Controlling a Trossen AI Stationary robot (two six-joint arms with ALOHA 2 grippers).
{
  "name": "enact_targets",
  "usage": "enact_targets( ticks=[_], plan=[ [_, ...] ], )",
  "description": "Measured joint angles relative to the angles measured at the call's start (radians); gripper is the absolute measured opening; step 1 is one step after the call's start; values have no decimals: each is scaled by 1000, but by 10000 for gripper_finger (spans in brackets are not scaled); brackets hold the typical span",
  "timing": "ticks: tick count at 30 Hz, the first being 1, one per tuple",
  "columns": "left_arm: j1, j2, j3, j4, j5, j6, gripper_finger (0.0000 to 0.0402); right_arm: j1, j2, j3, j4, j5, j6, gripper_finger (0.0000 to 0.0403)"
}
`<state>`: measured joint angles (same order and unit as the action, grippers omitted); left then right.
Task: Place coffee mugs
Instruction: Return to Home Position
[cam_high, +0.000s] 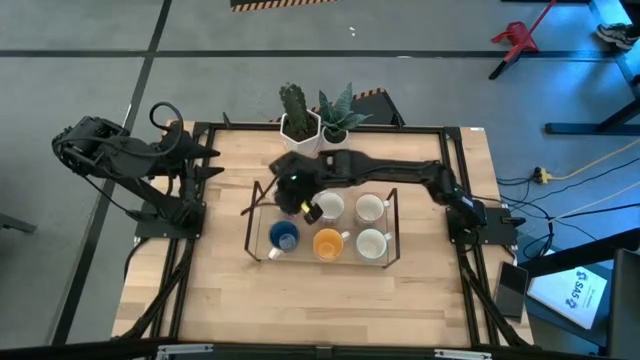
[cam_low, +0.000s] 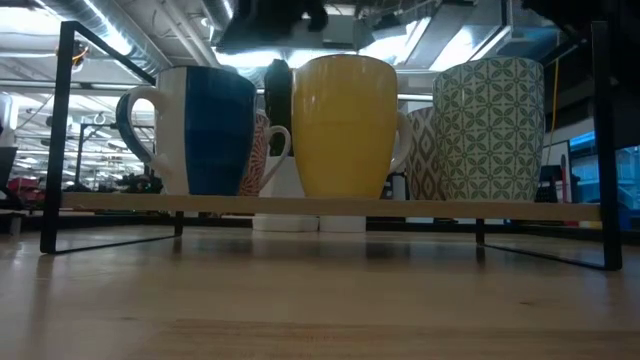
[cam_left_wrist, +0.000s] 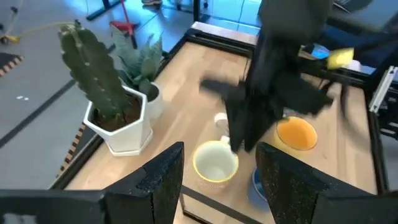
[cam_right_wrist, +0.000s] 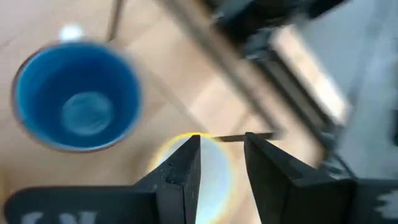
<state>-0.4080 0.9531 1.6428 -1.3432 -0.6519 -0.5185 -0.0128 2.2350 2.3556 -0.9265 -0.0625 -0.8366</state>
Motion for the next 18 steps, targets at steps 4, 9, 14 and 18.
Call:
enact_targets(
  ticks=[4, 9, 14, 18],
  plan=[
    [0, 0, 0, -8, 56, 16, 194, -1, -102, 0, 3, 84, 41, 111],
    [0, 5, 0, 2, 93, -19, 194, -1, -273, 1, -39, 159, 24, 111],
    [0, 10, 0, 68, 33, 133, 194, -1, -427, 1, -203, 230, -5, 111],
    [1, -13, -1, 207, 114, 309, 194, -43, -520, 0, -341, 159, 23, 111]
  ],
)
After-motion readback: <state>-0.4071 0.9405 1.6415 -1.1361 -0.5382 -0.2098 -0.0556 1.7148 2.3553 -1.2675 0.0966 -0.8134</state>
